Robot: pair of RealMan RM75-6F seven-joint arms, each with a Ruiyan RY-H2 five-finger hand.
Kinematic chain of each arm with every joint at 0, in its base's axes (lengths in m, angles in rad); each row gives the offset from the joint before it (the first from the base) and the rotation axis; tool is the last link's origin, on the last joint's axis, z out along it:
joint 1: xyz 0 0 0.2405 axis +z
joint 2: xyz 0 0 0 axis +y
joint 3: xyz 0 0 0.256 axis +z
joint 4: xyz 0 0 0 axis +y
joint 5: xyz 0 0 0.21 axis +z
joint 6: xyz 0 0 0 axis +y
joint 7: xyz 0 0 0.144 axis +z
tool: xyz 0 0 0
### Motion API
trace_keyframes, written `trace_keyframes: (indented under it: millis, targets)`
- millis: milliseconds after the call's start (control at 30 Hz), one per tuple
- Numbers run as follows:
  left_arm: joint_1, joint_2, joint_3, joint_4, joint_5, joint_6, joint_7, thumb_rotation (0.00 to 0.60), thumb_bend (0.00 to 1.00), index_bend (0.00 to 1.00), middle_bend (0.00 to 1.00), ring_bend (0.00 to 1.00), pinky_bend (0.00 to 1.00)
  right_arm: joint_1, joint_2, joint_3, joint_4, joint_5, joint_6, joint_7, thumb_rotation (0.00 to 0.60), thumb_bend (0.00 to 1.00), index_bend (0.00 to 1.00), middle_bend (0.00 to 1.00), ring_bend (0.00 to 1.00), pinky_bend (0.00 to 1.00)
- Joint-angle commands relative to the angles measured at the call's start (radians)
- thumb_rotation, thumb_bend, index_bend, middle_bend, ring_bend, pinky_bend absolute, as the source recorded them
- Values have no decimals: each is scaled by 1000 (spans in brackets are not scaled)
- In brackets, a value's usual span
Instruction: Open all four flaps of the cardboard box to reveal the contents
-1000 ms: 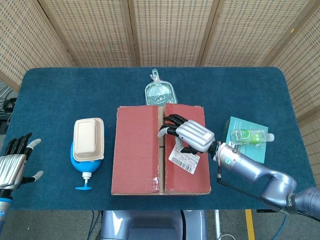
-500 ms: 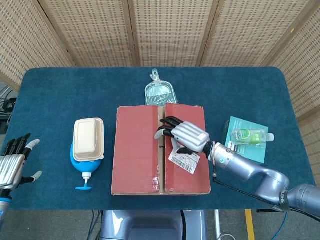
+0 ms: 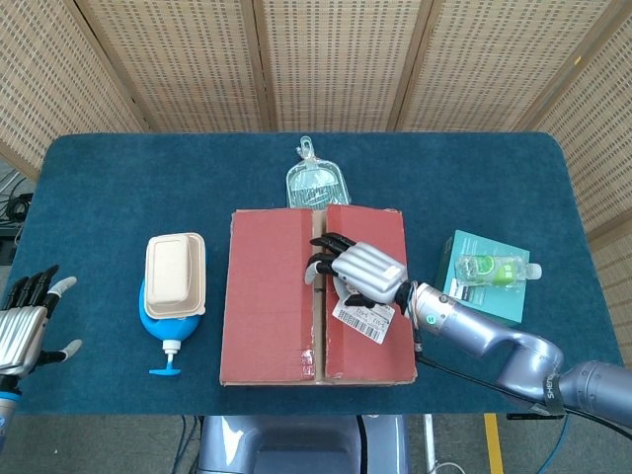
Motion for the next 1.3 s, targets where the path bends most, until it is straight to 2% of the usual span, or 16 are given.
trace_keyframes:
  millis: [33,267,500,800,1300]
  targets:
    - [0,1,2,2,1,-2,-5,600,220,145,0,0,0,-1,-3,-3,4,1,6,-10,600,1000,357,317,0,0]
    - [2,1,3,10,5,1,-15,600,220,145,0,0,0,-3,-4,-9,8,-4,24,-42,600,1000,392,435,0,0]
    - [3,4,4,11,14,3,-22,600,221,145,0,0,0,-8,5,-8,1,-6,51,-74,600,1000,398,505,12,0]
    - [3,8,3,8,21,8,-27,600,221,145,0,0,0,-14,82,13,-36,1,79,-102,600,1000,398,526,35,0]
    - [-10,4,3,3,38,-6,-27,600,223,145,0,0,0,-78,271,31,-87,49,110,-146,600,1000,398,531,44,0]
